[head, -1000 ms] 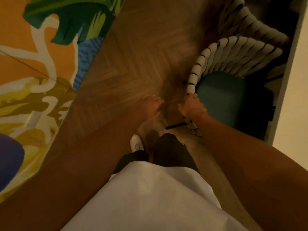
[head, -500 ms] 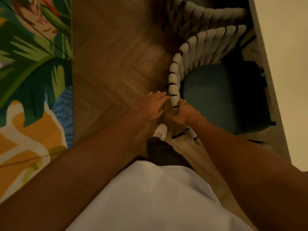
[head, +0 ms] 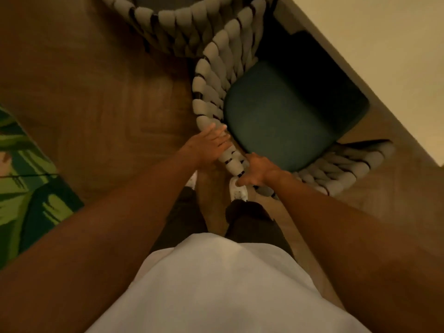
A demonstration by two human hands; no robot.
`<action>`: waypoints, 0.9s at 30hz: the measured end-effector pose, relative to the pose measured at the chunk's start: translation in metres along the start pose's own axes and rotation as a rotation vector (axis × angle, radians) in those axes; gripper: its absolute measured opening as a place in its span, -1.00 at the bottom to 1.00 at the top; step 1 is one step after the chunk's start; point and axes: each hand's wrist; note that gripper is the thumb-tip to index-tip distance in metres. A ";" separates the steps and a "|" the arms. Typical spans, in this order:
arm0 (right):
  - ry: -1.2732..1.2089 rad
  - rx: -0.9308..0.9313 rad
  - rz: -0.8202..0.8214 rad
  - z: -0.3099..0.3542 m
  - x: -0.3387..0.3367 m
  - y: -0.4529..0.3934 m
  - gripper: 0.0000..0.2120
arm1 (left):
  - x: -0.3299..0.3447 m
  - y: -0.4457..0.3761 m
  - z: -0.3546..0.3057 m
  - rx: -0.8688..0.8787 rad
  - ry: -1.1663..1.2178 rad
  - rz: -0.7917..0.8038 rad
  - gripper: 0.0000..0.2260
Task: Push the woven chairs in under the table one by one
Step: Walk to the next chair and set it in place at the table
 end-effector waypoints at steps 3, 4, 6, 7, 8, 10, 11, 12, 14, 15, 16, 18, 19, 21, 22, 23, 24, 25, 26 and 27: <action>-0.139 0.060 -0.095 0.001 0.023 -0.003 -0.18 | -0.005 -0.027 0.018 0.158 -0.125 0.065 -0.28; -0.166 0.069 -0.141 0.001 0.032 -0.005 -0.17 | -0.009 -0.035 0.024 0.209 -0.167 0.089 -0.27; -0.174 0.075 -0.237 0.003 0.048 -0.011 -0.18 | -0.014 -0.050 0.034 0.314 -0.195 0.121 -0.28; -0.162 0.088 -0.284 0.006 0.053 -0.012 -0.22 | -0.014 -0.056 0.037 0.356 -0.187 0.130 -0.27; -0.153 0.108 -0.329 0.010 0.056 -0.012 -0.29 | -0.011 -0.061 0.039 0.379 -0.169 0.137 -0.26; -0.132 0.152 -0.409 0.013 0.060 -0.012 -0.41 | -0.002 -0.066 0.040 0.365 -0.120 0.138 -0.27; -0.115 0.171 -0.431 0.013 0.063 -0.013 -0.43 | 0.004 -0.067 0.040 0.345 -0.105 0.113 -0.29; -0.093 0.176 -0.446 0.013 0.064 -0.013 -0.44 | 0.008 -0.066 0.039 0.323 -0.098 0.066 -0.30; -0.070 0.173 -0.455 0.014 0.065 -0.012 -0.44 | 0.013 -0.063 0.038 0.310 -0.105 -0.017 -0.32; -0.069 0.169 -0.453 0.015 0.064 -0.011 -0.44 | 0.014 -0.063 0.038 0.310 -0.111 -0.035 -0.32; -0.066 0.164 -0.448 0.015 0.064 -0.010 -0.44 | 0.015 -0.063 0.038 0.314 -0.118 -0.034 -0.31; -0.038 0.152 -0.432 0.015 0.065 -0.006 -0.47 | 0.019 -0.059 0.036 0.329 -0.122 -0.018 -0.29; -0.013 0.149 -0.431 0.015 0.067 -0.004 -0.48 | 0.023 -0.057 0.035 0.340 -0.115 -0.020 -0.27; 0.030 0.146 -0.434 0.016 0.071 0.000 -0.48 | 0.028 -0.053 0.033 0.358 -0.106 -0.059 -0.17; 0.038 0.144 -0.431 0.016 0.071 0.001 -0.48 | 0.030 -0.052 0.032 0.368 -0.098 -0.073 -0.13; 0.036 0.144 -0.421 0.017 0.071 0.002 -0.48 | 0.031 -0.052 0.032 0.376 -0.087 -0.076 -0.11; 0.029 0.144 -0.411 0.016 0.069 0.002 -0.48 | 0.030 -0.053 0.033 0.383 -0.081 -0.072 -0.12; 0.024 0.148 -0.402 0.015 0.067 0.002 -0.48 | 0.029 -0.054 0.034 0.387 -0.079 -0.072 -0.13; 0.023 0.154 -0.397 0.014 0.066 0.001 -0.48 | 0.027 -0.056 0.034 0.393 -0.079 -0.077 -0.14; 0.020 0.163 -0.396 0.013 0.064 0.001 -0.48 | 0.026 -0.057 0.035 0.400 -0.079 -0.085 -0.14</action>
Point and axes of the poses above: each hand's wrist, its own y-axis away from the middle knuckle, its own x-axis out of the palm, z = x × y, and after that the axes turned 6 degrees about -y, right-handed
